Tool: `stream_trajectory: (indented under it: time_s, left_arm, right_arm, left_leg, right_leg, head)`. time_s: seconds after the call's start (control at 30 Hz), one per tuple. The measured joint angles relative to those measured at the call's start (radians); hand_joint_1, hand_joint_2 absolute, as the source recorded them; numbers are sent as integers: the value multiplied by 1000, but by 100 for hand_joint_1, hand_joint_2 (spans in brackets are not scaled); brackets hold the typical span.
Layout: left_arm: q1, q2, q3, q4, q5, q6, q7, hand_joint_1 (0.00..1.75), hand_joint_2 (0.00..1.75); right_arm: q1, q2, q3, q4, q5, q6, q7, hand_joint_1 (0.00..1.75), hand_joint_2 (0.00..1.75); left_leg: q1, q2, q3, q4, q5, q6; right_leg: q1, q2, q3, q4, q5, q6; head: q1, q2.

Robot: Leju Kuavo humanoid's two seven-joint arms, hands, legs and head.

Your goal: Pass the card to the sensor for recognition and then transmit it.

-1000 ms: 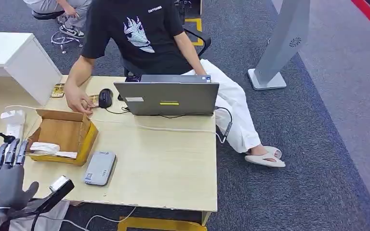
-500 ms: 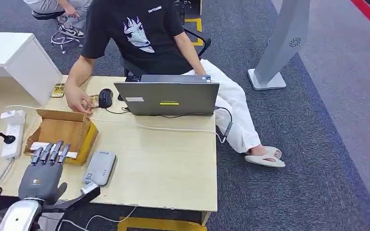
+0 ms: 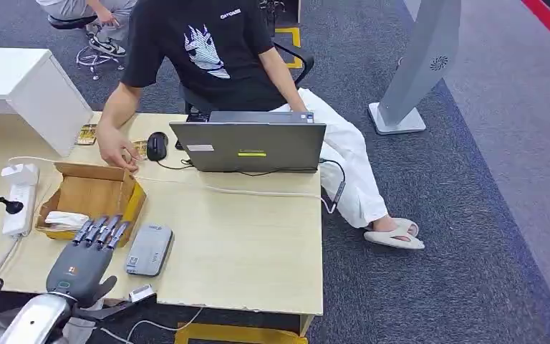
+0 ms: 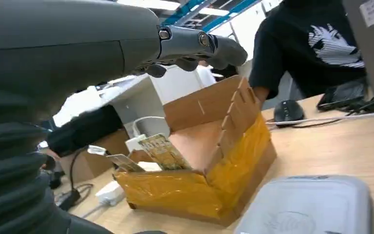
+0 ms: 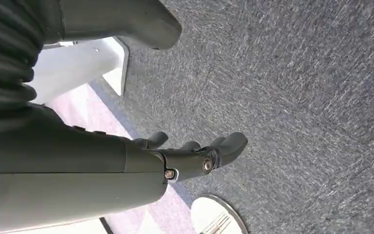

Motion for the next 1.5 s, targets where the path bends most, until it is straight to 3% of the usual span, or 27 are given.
stream_trajectory:
  time_s: [0.13,0.37,0.47,1.0,1.2,1.4,1.5]
  left_arm:
    - [0,-7,38,1,57,12,-48,0,175]
    - [0,-19,80,2,71,14,-70,0,175]
    - [6,-29,106,2,80,34,-106,0,175]
    - [45,-120,345,2,0,65,-207,0,175]
    - [43,-138,384,4,-5,65,-216,0,175]
    - [21,-160,446,21,-66,65,-295,0,175]
    - [0,-173,448,28,-75,84,-291,0,175]
  right_arm:
    - [-1,0,0,6,0,1,2,0,175]
    - [-2,-1,0,11,0,8,9,0,175]
    - [-2,-2,0,13,0,10,8,0,175]
    - [-2,-2,0,14,0,7,0,0,175]
    - [-2,-2,0,14,0,8,0,0,175]
    - [-2,-3,0,14,0,10,0,0,175]
    - [-2,-3,-1,12,0,16,0,0,175]
  left_leg:
    - [0,0,0,0,0,0]
    - [0,0,0,0,0,0]
    - [0,0,0,0,0,0]
    - [0,-1,0,0,0,0]
    - [0,-2,0,0,0,0]
    - [0,-2,1,0,0,0]
    - [0,-2,1,0,0,0]
  right_leg:
    - [0,0,0,0,0,0]
    - [0,0,1,0,0,0]
    - [0,0,1,0,0,0]
    - [0,-1,1,0,0,0]
    - [0,-2,1,0,0,0]
    - [0,-1,1,0,0,0]
    - [0,-3,1,0,0,0]
  head:
    - [0,0]
    - [0,0]
    - [0,0]
    - [0,0]
    - [0,0]
    - [0,0]
    - [1,0]
